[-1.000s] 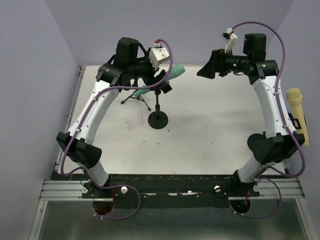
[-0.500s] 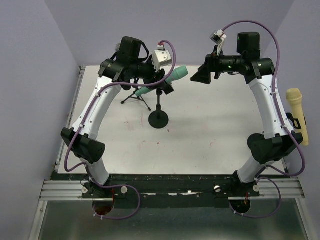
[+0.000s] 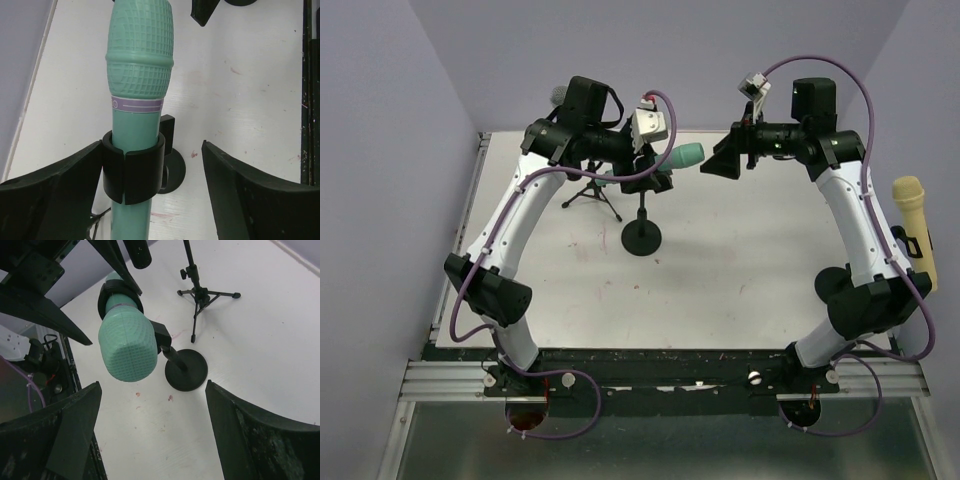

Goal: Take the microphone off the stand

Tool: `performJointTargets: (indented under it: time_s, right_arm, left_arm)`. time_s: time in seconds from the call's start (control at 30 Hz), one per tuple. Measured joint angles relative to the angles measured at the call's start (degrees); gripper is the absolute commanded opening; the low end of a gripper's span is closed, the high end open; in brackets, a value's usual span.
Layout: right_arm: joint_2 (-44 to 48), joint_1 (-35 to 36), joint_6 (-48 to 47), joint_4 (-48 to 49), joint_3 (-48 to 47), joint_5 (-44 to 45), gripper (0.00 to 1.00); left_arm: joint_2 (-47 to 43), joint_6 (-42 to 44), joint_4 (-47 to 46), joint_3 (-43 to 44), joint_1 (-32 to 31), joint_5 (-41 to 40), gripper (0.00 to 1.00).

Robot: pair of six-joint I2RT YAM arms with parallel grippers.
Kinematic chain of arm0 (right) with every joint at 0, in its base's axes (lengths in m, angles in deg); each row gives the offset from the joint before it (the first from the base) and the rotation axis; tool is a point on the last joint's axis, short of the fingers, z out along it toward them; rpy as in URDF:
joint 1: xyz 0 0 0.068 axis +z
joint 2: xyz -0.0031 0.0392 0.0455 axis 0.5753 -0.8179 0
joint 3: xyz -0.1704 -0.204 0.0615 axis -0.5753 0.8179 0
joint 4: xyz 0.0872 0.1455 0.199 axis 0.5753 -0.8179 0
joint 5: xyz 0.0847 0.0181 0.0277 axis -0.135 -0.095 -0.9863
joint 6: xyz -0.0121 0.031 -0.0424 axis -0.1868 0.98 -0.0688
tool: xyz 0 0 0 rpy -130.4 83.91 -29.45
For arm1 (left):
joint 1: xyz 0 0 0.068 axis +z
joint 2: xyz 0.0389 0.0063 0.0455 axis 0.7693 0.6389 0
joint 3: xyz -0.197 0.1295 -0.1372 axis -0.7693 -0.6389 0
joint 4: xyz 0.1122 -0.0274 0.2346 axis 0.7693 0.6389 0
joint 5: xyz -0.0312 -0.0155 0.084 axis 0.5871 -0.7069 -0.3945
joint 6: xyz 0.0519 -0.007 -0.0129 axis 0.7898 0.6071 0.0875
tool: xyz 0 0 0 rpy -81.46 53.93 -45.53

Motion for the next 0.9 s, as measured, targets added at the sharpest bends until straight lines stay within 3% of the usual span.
performJointTargets:
  time_s: [0.23,0.53,0.77,0.9]
  right_arm:
    - [2.6,0.0,-2.1,0.1,2.2,-0.3,0.93]
    - [9.6,0.0,-5.6,0.5,11.8,-0.2,0.96]
    - [11.4,0.0,-5.7,1.7,13.5,0.0,0.96]
    - [11.9,0.0,-5.7,1.9,15.3,0.0,0.96]
  left_arm:
    - [0.5,-0.7,-3.8,0.4,-2.9,-0.5,0.93]
    - [6.5,-0.7,-6.2,7.3,-5.7,-0.6,0.94]
    - [9.2,4.3,-4.7,10.2,-6.7,-0.5,0.83]
    - [9.5,7.8,-3.4,11.1,-7.2,-0.3,0.69]
